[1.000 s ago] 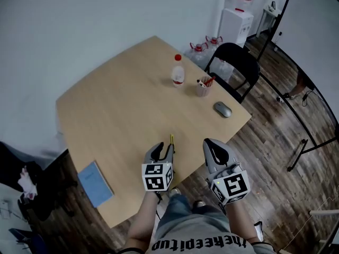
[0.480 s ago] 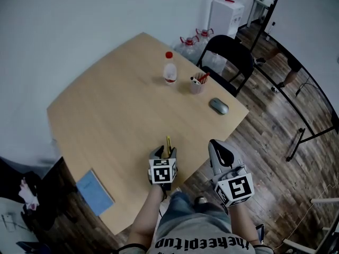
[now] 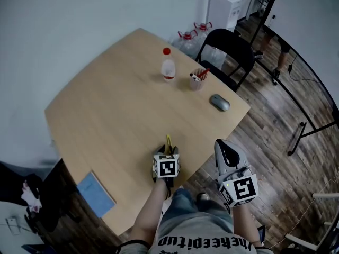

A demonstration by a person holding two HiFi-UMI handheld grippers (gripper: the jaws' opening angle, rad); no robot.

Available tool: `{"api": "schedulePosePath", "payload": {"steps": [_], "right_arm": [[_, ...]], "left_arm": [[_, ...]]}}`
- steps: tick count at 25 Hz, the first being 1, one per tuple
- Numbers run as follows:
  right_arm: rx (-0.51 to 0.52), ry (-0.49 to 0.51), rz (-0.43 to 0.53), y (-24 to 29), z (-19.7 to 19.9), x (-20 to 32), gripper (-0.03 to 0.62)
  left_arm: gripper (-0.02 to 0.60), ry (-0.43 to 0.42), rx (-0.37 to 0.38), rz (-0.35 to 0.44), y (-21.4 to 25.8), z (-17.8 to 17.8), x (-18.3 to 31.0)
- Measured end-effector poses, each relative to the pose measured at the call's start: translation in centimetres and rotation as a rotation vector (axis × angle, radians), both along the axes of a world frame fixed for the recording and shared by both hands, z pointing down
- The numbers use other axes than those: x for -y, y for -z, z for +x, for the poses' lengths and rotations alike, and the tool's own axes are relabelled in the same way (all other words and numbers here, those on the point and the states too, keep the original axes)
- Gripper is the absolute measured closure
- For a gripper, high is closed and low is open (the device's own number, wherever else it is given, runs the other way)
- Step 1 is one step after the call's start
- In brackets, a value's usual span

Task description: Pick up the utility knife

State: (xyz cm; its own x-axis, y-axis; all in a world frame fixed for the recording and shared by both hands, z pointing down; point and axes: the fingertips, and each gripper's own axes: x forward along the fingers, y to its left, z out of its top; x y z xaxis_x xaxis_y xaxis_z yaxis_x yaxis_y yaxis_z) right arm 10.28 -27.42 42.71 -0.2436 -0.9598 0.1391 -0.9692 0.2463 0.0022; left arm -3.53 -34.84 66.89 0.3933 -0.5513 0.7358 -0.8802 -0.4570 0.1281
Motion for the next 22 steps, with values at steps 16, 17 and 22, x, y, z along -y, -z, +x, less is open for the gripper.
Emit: {"api": "schedulePosePath", "payload": {"steps": [16, 17, 22], "right_arm": [[-0.006, -0.008, 0.000, 0.0, 0.6, -0.7, 0.592], [-0.008, -0.005, 0.001, 0.1, 0.5, -0.7, 0.591], [-0.012, 0.015, 0.003, 0.3, 0.3, -0.8, 0.592]], "left_arm": [[0.497, 0.020, 0.090, 0.012, -0.8, -1.3, -0.1], [0.497, 0.018, 0.086, 0.009, -0.8, -1.3, -0.2], [0.497, 0.030, 0.005, 0.002, -0.4, -1.0, -1.0]]}}
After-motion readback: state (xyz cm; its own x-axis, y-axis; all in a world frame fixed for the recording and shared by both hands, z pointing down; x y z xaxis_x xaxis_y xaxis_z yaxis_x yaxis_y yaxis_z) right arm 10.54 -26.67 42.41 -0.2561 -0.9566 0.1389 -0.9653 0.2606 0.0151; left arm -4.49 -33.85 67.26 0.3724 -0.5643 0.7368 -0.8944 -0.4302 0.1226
